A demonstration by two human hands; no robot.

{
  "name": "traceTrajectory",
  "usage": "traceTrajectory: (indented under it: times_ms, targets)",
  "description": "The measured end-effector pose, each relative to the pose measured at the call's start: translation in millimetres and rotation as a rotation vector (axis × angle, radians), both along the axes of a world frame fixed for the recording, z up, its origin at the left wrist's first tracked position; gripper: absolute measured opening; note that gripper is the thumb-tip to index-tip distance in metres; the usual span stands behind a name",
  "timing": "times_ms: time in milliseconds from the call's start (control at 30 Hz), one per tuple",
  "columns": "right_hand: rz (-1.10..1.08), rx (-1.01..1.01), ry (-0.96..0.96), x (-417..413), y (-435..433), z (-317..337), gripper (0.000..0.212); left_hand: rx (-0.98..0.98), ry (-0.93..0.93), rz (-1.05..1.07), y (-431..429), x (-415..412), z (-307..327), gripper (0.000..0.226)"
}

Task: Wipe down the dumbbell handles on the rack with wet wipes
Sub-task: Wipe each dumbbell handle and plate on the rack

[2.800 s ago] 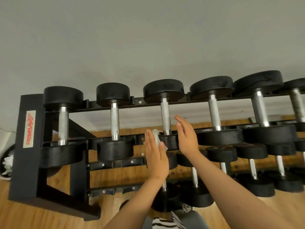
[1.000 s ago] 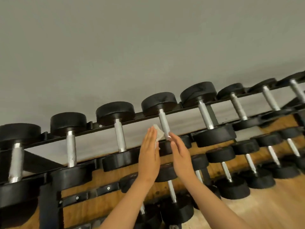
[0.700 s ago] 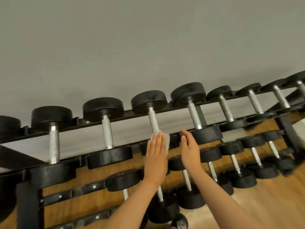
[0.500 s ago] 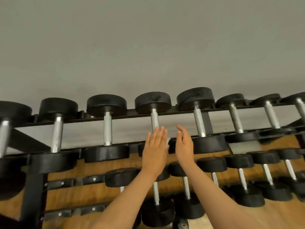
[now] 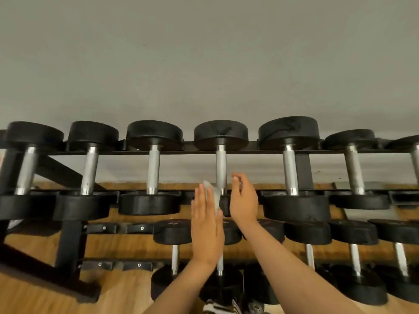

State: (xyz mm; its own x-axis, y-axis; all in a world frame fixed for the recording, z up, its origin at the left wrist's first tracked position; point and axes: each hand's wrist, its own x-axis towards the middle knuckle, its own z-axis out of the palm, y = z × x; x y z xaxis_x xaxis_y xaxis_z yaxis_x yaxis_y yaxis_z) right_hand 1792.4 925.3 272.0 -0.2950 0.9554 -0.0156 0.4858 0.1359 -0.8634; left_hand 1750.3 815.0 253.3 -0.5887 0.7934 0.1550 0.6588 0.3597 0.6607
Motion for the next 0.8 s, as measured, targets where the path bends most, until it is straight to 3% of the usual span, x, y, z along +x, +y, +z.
traceTrajectory:
  times_ms: [233,567,733,800]
  targets:
    - [-0.019,-0.025,-0.013,-1.1,0.4,1.1,0.028,0.046,-0.056,-0.065,0.7,-15.6,-9.0,0.057]
    - [-0.033,-0.069,0.007,-0.5,-1.3,6.5,0.029,0.105,-0.39,0.013,-3.1,-24.8,-8.6,0.057]
    - [-0.035,-0.084,0.036,0.2,-0.2,5.8,0.029,0.094,-0.396,-0.014,-20.6,-11.4,-12.5,0.064]
    - [-0.03,-0.084,0.037,0.4,-0.2,4.6,0.029,0.062,-0.353,-0.048,-18.3,-22.3,-18.1,0.077]
